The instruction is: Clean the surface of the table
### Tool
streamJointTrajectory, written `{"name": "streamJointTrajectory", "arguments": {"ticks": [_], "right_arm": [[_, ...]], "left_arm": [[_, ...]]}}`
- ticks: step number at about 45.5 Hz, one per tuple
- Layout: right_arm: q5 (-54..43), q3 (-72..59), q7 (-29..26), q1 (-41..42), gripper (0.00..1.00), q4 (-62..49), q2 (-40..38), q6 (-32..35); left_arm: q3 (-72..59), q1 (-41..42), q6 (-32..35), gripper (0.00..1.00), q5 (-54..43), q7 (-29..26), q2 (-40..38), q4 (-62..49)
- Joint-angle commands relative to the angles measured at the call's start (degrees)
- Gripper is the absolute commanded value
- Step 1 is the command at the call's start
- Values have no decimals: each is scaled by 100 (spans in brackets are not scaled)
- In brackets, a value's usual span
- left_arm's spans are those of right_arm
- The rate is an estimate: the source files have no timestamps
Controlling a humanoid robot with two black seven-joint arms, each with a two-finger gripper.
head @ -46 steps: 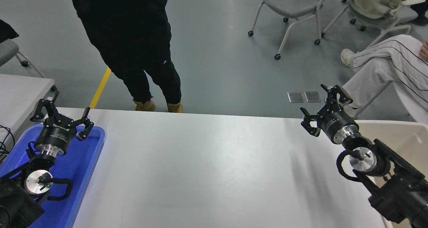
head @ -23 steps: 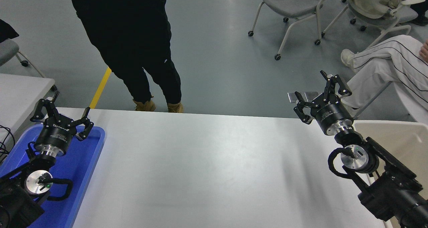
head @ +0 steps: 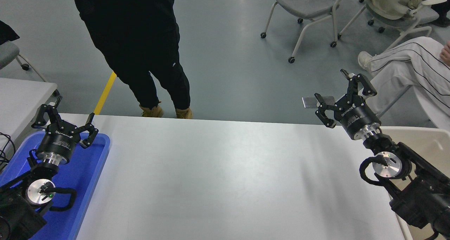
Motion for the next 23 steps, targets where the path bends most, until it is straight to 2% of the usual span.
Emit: {"name": "streamJointTrajectory", "arguments": {"ticks": [1,23], "right_arm": [[-15,-82,3,-168,99,-177,-10,337],[-15,-460,3,-142,99,-221,157,258]], "left_arm": [[1,0,0,100,0,1,-1,2],[1,0,0,100,0,1,-1,2]]}}
